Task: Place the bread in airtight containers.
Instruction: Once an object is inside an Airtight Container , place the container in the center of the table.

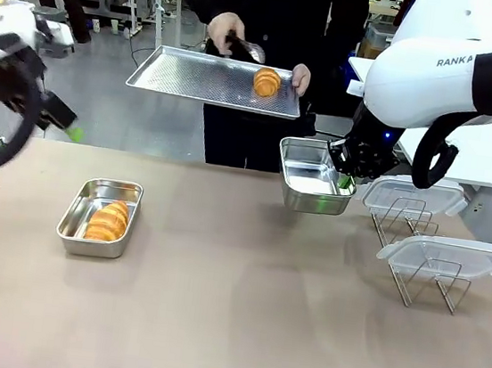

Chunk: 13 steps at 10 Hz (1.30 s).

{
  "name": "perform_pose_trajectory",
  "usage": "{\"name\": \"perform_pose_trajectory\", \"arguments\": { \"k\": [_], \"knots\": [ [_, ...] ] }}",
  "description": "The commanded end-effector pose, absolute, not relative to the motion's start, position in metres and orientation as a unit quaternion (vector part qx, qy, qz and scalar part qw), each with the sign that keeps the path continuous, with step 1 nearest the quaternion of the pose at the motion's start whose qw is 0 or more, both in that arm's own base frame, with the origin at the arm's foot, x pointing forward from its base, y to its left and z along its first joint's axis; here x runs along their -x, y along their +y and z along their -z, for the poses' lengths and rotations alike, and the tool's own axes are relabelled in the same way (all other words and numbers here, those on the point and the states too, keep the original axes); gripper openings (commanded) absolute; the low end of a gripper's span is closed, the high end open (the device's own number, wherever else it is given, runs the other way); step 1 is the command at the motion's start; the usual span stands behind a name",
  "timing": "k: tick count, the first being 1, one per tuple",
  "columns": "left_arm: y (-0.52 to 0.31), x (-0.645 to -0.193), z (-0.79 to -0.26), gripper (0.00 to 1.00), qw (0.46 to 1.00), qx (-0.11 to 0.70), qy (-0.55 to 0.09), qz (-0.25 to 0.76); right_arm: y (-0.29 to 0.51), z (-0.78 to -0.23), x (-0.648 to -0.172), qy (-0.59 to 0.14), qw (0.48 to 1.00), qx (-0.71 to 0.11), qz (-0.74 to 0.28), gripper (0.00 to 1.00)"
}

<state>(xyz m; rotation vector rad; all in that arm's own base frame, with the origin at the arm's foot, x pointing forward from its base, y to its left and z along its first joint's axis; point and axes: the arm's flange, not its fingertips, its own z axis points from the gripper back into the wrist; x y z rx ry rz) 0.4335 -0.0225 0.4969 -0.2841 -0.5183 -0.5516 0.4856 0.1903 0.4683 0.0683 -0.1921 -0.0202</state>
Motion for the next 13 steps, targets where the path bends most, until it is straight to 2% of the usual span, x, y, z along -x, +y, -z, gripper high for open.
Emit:
{"name": "perform_pose_trajectory", "arguments": {
  "k": [1, 5, 7, 9, 10, 13],
  "knots": [
    [0.024, -0.414, -0.518, 1.00, 0.862, 0.195, -0.256, 0.391, 0.190, -0.472, -0.486, -0.104, 0.994, -0.034, 0.014, 0.00],
    [0.107, -0.388, -0.537, 1.00, 0.767, 0.262, -0.336, 0.480, 0.190, -0.472, -0.486, -0.104, 0.994, -0.034, 0.014, 0.00],
    [0.130, -0.380, -0.537, 1.00, 0.741, 0.269, -0.372, 0.491, 0.190, -0.472, -0.486, -0.104, 0.994, -0.034, 0.014, 0.00],
    [0.137, -0.380, -0.532, 1.00, 0.745, 0.289, -0.378, 0.466, 0.190, -0.472, -0.486, -0.104, 0.994, -0.034, 0.014, 0.00],
    [0.134, -0.371, -0.537, 1.00, 0.748, 0.258, -0.372, 0.485, 0.190, -0.472, -0.486, -0.104, 0.994, -0.034, 0.014, 0.00],
    [0.134, -0.371, -0.537, 1.00, 0.748, 0.258, -0.372, 0.485, 0.190, -0.472, -0.486, -0.104, 0.994, -0.034, 0.014, 0.00]
  ]
}}
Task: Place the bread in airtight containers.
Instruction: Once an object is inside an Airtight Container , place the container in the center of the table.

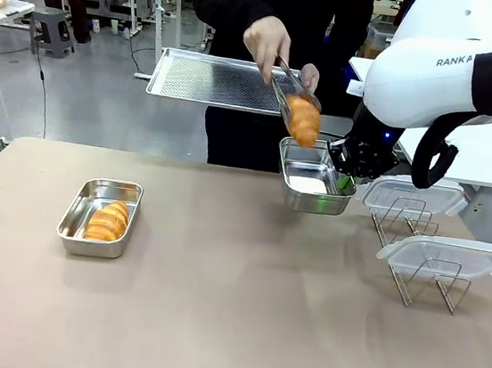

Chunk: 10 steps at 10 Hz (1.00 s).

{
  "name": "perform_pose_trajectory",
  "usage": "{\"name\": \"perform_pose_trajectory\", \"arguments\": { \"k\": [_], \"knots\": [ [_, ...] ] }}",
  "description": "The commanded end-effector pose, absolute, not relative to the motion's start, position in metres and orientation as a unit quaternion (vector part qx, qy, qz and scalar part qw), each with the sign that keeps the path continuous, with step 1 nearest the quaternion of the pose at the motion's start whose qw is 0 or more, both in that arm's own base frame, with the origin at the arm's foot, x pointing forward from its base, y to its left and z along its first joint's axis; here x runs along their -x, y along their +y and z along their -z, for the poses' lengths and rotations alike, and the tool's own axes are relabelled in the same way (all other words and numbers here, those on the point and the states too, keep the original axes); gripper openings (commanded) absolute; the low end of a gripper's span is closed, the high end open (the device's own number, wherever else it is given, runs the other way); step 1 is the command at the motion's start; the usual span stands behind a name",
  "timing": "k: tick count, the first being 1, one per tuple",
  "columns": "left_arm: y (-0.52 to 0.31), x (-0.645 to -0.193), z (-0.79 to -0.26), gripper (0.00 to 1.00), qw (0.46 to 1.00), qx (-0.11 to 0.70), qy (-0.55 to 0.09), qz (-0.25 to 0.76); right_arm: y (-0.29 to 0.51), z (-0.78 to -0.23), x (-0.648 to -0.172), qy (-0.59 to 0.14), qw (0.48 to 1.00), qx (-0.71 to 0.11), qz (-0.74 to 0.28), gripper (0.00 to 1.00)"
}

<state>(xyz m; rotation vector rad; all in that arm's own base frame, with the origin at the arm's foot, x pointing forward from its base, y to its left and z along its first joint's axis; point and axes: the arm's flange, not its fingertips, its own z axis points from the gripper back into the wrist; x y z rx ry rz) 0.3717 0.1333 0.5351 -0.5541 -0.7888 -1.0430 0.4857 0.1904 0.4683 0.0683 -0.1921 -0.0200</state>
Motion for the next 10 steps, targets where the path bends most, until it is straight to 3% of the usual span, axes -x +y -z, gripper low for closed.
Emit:
{"name": "perform_pose_trajectory", "arguments": {
  "k": [1, 10],
  "knots": [
    [0.1337, -0.3706, -0.5366, 1.00, 0.748, 0.258, -0.372, 0.485, 0.1901, -0.4717, -0.4860, -0.104, 0.994, -0.034, 0.014, 0.00],
    [0.1337, -0.3706, -0.5366, 1.00, 0.748, 0.258, -0.372, 0.485, 0.1901, -0.4717, -0.4860, -0.104, 0.994, -0.034, 0.014, 0.00]
  ]
}}
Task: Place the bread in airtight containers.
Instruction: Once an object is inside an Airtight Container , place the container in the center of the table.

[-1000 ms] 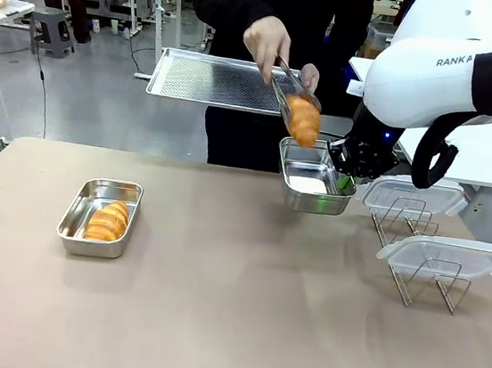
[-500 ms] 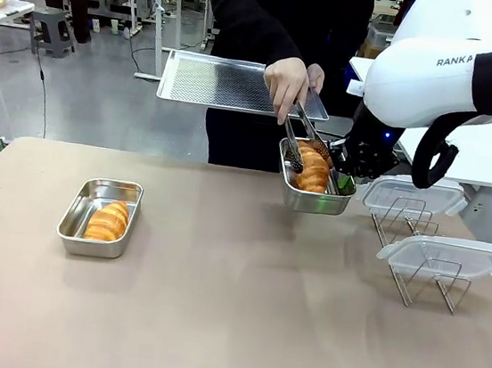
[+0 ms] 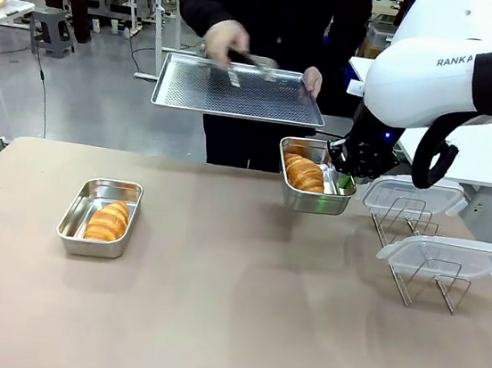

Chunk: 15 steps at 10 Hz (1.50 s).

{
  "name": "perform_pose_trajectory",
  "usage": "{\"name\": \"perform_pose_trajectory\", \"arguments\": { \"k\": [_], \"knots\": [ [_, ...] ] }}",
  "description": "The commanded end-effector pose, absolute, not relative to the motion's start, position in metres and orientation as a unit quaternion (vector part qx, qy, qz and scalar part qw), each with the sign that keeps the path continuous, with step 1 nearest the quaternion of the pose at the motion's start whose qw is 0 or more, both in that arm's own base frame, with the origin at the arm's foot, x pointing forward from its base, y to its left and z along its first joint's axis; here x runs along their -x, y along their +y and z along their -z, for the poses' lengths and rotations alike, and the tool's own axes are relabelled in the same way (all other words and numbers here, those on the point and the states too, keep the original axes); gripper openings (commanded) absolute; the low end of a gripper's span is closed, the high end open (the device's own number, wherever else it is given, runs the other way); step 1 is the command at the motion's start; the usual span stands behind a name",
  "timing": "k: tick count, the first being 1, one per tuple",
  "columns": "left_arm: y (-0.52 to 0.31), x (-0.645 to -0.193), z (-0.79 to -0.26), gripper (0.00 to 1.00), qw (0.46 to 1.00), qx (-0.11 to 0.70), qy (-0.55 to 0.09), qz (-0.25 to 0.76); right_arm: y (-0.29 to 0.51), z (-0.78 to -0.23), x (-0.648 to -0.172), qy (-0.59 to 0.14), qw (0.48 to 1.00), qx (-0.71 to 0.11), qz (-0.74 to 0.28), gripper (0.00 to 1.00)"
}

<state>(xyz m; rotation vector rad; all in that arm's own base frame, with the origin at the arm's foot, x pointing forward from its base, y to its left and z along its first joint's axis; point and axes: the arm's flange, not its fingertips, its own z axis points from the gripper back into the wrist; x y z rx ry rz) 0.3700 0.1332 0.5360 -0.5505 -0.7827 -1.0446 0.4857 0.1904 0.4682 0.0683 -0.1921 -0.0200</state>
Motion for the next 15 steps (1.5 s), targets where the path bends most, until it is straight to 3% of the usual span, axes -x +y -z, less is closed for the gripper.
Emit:
{"name": "perform_pose_trajectory", "arguments": {
  "k": [1, 2, 8, 15],
  "knots": [
    [0.134, -0.371, -0.537, 1.00, 0.748, 0.258, -0.372, 0.485, 0.190, -0.472, -0.486, -0.104, 0.994, -0.034, 0.014, 0.00],
    [0.134, -0.371, -0.537, 1.00, 0.748, 0.258, -0.372, 0.485, 0.190, -0.468, -0.486, -0.096, 0.995, -0.034, 0.010, 0.05],
    [0.134, -0.371, -0.537, 1.00, 0.748, 0.258, -0.372, 0.485, 0.224, -0.360, -0.501, -0.087, 0.994, -0.053, 0.048, 0.05],
    [0.134, -0.371, -0.537, 1.00, 0.748, 0.258, -0.372, 0.485, 0.225, -0.325, -0.482, -0.105, 0.994, -0.034, 0.027, 0.05]
  ]
}}
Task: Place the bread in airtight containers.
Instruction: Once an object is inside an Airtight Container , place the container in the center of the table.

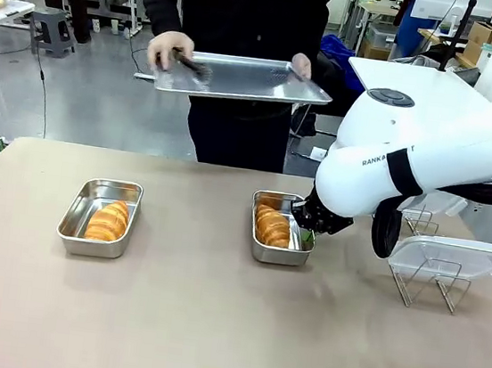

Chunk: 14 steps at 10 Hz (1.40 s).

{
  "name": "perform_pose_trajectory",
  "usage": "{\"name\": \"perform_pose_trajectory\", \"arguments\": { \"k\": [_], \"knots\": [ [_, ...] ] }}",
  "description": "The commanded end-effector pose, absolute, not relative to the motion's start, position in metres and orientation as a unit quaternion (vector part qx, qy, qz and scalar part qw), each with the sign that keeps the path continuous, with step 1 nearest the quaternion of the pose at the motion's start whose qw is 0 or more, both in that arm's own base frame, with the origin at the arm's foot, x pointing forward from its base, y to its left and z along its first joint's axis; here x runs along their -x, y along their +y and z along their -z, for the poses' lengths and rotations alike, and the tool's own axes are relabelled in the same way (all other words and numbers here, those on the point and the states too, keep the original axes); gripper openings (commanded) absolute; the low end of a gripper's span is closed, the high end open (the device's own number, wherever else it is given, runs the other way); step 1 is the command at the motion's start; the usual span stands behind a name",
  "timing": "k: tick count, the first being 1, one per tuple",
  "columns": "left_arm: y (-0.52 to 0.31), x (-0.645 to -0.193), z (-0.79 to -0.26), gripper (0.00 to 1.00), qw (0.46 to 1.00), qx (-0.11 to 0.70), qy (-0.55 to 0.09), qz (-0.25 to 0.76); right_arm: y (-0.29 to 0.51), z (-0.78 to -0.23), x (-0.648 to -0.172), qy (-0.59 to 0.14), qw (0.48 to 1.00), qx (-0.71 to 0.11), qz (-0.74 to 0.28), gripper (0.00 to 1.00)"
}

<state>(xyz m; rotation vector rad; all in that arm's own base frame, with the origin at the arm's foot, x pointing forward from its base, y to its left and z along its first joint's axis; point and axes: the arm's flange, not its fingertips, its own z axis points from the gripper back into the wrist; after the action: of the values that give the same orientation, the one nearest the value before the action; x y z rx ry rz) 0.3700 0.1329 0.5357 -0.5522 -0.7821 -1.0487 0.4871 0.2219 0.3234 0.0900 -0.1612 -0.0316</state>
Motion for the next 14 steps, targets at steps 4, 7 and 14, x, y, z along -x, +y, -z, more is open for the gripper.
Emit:
{"name": "perform_pose_trajectory", "arguments": {
  "k": [4, 7, 14],
  "knots": [
    [0.134, -0.371, -0.537, 1.00, 0.748, 0.258, -0.372, 0.485, 0.220, -0.350, -0.485, -0.126, 0.991, -0.035, 0.022, 1.00],
    [0.134, -0.371, -0.537, 1.00, 0.748, 0.258, -0.372, 0.485, 0.198, -0.422, -0.498, -0.182, 0.978, -0.099, 0.000, 0.96],
    [0.134, -0.371, -0.537, 1.00, 0.748, 0.258, -0.372, 0.485, 0.041, -0.515, -0.540, -0.279, 0.831, -0.395, -0.276, 1.00]
  ]
}}
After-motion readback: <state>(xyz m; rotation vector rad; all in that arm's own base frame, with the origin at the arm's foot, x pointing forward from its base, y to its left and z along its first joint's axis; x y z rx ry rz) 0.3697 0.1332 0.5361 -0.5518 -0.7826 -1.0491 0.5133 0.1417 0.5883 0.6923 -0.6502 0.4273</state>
